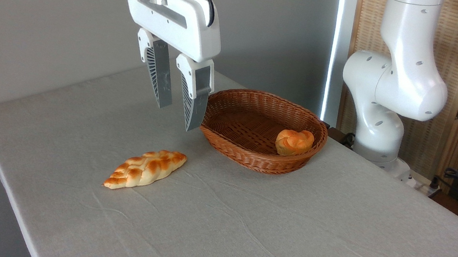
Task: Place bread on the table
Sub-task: 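Move the open gripper over the basket toward the round bread roll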
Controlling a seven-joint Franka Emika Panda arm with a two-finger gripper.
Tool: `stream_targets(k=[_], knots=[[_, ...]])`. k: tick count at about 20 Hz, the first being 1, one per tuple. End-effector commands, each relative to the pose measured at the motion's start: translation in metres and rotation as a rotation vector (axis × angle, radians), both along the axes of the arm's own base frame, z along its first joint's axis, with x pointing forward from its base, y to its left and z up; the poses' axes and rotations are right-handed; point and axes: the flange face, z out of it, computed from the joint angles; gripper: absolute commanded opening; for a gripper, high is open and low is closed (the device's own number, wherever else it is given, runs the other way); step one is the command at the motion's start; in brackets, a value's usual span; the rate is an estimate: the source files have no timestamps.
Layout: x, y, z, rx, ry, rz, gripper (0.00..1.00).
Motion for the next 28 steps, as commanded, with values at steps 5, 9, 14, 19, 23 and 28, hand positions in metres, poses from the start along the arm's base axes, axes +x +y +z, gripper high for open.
stream_targets(k=[5, 9, 14, 19, 23, 28], knots=[[-0.005, 0.003, -0.001, -0.007, 0.028, 0.008, 1.00], [-0.003, 0.003, -0.004, -0.005, 0.034, 0.006, 1.00], [-0.008, 0.004, -0.001, -0.005, 0.035, 0.005, 1.00], [-0.067, 0.005, -0.003, -0.004, 0.040, 0.003, 1.00], [-0.152, -0.004, -0.021, 0.000, 0.054, -0.028, 1.00], [-0.241, -0.017, -0.097, 0.013, 0.146, -0.191, 1.00]])
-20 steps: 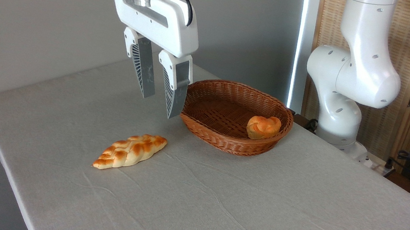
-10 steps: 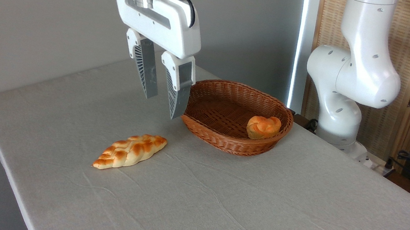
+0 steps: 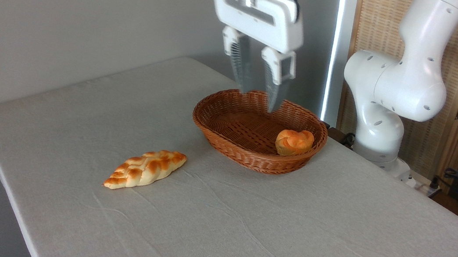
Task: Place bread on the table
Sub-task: 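Move the open gripper over the basket toward the round bread roll, then lower the gripper and close it on the round bread roll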
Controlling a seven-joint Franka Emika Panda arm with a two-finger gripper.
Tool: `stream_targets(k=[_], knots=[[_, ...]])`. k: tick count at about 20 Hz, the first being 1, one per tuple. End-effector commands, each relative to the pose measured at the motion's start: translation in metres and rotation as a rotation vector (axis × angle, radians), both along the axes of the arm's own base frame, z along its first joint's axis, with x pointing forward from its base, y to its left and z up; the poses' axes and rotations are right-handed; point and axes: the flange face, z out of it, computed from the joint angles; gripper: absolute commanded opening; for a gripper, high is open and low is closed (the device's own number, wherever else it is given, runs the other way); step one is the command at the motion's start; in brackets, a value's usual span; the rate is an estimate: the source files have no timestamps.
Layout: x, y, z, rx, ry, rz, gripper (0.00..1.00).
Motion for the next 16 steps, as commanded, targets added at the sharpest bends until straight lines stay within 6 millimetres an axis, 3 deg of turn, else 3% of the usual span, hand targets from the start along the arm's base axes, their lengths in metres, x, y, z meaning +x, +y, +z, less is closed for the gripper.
stream_targets(k=[1, 4, 9, 11, 12, 15, 16], knots=[[-0.060, -0.002, -0.065, -0.007, 0.061, -0.167, 1.00], [-0.064, -0.002, -0.106, -0.001, 0.069, -0.260, 1.00], [-0.060, -0.004, -0.135, 0.010, 0.020, -0.342, 1.00], [-0.061, -0.006, -0.137, 0.010, 0.022, -0.349, 1.00], [-0.061, -0.006, -0.137, 0.010, 0.023, -0.350, 0.91], [-0.061, -0.006, -0.137, 0.008, 0.025, -0.370, 0.30], [-0.061, -0.006, -0.137, 0.004, 0.025, -0.388, 0.23]])
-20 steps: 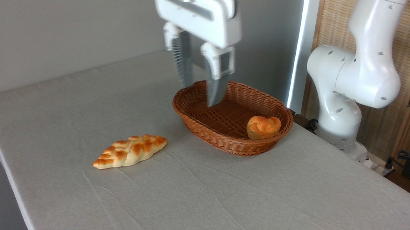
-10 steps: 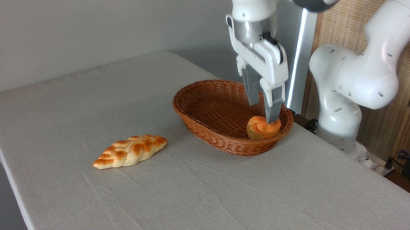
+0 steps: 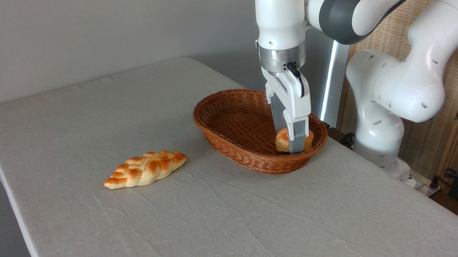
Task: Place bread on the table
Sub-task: 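Lower the gripper and close it on the round bread roll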
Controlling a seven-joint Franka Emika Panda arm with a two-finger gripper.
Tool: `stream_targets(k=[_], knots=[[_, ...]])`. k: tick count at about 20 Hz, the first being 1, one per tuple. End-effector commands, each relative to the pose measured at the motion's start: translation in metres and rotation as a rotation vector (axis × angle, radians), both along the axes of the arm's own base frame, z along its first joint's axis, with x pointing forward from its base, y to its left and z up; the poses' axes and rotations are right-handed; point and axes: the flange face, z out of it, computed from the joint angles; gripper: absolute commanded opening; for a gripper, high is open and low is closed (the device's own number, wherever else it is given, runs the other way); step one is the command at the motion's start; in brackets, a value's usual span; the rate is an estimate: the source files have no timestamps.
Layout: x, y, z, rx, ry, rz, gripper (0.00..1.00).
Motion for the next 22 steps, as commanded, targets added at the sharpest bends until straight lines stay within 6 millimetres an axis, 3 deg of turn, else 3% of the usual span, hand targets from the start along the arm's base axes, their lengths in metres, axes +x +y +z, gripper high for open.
stream_targets(k=[1, 15, 20, 22], knots=[[0.001, 0.002, -0.002, 0.001, -0.008, -0.062, 0.21], [-0.002, 0.003, 0.006, 0.005, 0.021, -0.055, 0.20], [0.005, -0.011, 0.067, -0.014, -0.007, -0.059, 0.17], [0.007, -0.027, 0.098, -0.066, -0.034, -0.056, 0.17]])
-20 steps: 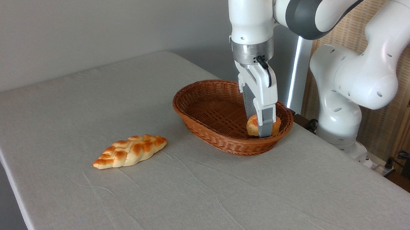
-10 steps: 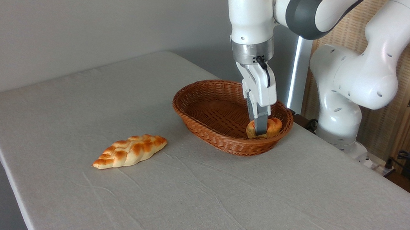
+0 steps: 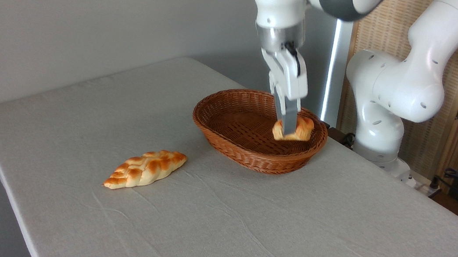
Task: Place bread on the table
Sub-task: 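Lift the roll out of the basket and lower it onto the table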
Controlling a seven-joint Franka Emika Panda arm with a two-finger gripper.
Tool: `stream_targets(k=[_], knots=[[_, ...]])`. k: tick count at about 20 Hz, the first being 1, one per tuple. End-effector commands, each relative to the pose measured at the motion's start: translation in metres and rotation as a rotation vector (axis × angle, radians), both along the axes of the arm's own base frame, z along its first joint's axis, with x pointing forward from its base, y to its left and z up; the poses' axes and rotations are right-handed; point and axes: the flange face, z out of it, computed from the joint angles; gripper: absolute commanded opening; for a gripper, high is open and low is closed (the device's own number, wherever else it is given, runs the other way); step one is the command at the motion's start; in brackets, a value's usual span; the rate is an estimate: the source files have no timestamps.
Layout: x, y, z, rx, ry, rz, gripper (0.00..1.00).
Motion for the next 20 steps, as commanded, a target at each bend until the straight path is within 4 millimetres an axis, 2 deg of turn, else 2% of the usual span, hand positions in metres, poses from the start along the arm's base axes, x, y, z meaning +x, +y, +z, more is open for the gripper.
stream_targets(k=[1, 3, 5, 8, 9, 11, 12, 13, 14, 20], knots=[[0.007, -0.024, 0.063, -0.092, -0.041, 0.002, 0.17], [0.024, -0.025, 0.086, -0.115, -0.085, 0.000, 0.17], [0.070, 0.020, 0.077, -0.201, -0.140, 0.102, 0.18], [0.138, 0.076, 0.032, -0.283, -0.243, 0.249, 0.20], [0.157, 0.083, 0.014, -0.276, -0.274, 0.276, 0.20], [0.190, 0.079, -0.021, -0.221, -0.291, 0.293, 0.23], [0.202, 0.078, -0.037, -0.192, -0.279, 0.298, 0.38], [0.212, 0.076, -0.046, -0.172, -0.265, 0.306, 0.78], [0.218, 0.073, -0.054, -0.156, -0.250, 0.307, 1.00], [0.221, 0.065, -0.057, -0.161, -0.243, 0.313, 1.00]])
